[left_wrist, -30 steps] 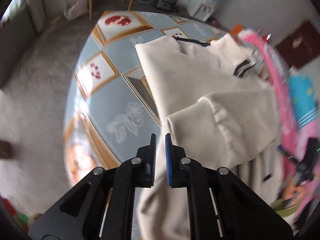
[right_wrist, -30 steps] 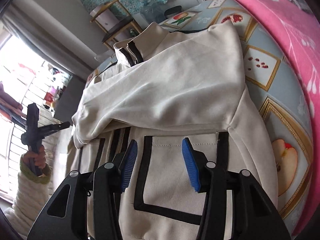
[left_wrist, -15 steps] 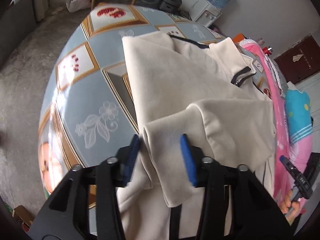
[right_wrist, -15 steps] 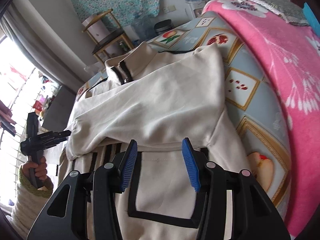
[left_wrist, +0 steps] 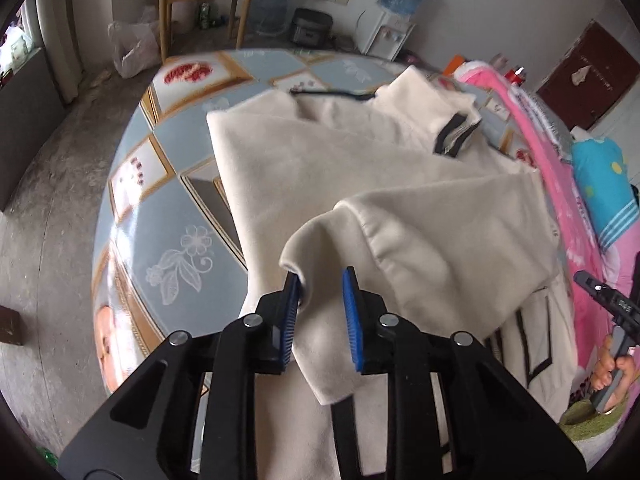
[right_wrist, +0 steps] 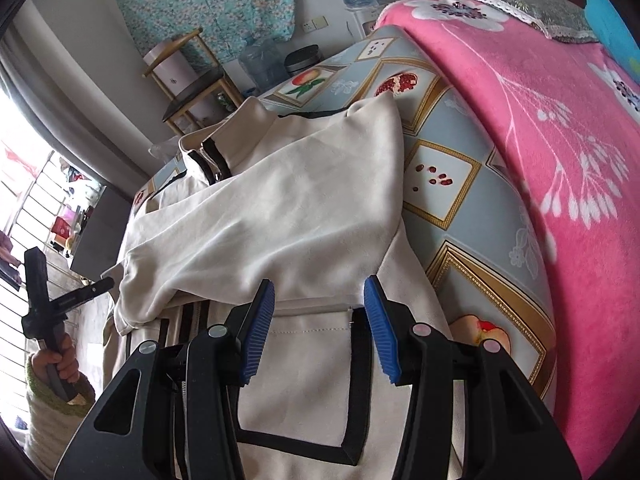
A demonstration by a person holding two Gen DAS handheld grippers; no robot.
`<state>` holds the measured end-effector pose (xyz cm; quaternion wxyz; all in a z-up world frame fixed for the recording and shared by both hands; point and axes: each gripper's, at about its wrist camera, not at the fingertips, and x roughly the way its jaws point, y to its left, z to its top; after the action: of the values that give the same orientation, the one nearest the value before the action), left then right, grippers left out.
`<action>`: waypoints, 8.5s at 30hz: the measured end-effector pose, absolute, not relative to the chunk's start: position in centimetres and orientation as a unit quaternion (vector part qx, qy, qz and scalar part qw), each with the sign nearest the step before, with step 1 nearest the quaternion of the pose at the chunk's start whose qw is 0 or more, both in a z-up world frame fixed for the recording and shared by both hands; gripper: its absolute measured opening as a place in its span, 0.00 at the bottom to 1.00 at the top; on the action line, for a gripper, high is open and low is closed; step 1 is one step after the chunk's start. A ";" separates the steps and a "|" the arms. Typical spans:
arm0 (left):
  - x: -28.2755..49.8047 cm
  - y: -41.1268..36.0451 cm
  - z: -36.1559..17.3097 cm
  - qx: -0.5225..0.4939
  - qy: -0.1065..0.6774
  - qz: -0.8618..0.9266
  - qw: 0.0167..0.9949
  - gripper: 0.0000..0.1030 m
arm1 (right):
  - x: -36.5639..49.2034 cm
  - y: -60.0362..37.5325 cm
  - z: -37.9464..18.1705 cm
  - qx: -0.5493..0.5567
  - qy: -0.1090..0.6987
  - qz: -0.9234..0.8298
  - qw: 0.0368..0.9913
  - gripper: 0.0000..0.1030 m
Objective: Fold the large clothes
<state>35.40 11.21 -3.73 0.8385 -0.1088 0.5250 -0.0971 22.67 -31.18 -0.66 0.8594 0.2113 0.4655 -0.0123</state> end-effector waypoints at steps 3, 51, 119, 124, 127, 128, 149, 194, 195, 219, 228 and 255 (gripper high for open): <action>36.3 11.0 -4.4 -0.096 0.524 -0.085 0.842 0.04 | 22.8 -32.1 -0.5 0.212 0.456 -0.027 0.864 0.45; 39.1 13.8 -1.7 -0.084 0.559 -0.121 0.816 0.03 | 33.2 -37.6 -2.2 0.076 0.462 -0.135 0.873 0.05; 7.6 13.7 -6.5 -0.092 0.485 -0.069 0.867 0.71 | 4.9 -29.3 -4.4 0.153 0.487 -0.070 0.857 0.64; 6.6 13.1 -6.4 -0.095 0.476 -0.065 0.872 0.65 | 2.4 -29.1 -5.3 0.155 0.485 -0.055 0.859 0.65; 6.4 12.9 -6.3 -0.102 0.474 -0.065 0.872 0.56 | 1.6 -28.8 -5.2 0.149 0.484 -0.050 0.861 0.64; 6.3 12.9 -6.3 -0.103 0.473 -0.064 0.873 0.54 | 1.6 -28.9 -5.0 0.147 0.485 -0.051 0.861 0.64; 6.3 15.2 -6.7 -0.196 0.481 -0.086 0.850 0.29 | -0.3 -31.9 -5.8 0.189 0.496 -0.072 0.844 0.27; 12.3 15.1 1.0 -0.091 0.406 -0.040 0.908 0.23 | 11.0 -30.9 0.5 0.190 0.422 -0.032 0.886 0.09; 13.0 15.2 0.4 -0.082 0.405 -0.022 0.910 0.33 | 11.9 -30.9 -0.6 0.196 0.435 -0.035 0.878 0.19; 8.9 18.7 -7.2 -0.331 0.446 -0.058 0.829 0.59 | 4.3 -34.7 -6.5 0.345 0.406 -0.072 0.843 0.58; 8.7 13.3 -3.7 -0.085 0.425 -0.006 0.901 0.06 | 6.1 -31.6 -3.9 0.239 0.403 -0.108 0.877 0.09; 7.6 13.2 -1.6 -0.087 0.453 -0.104 0.881 0.45 | 6.6 -23.0 -0.6 0.186 0.474 0.092 0.856 0.57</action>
<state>7.57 13.23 -1.63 0.8812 -0.0873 0.4529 -0.1039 6.57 -23.03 -0.62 0.8559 0.1859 0.4737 0.0921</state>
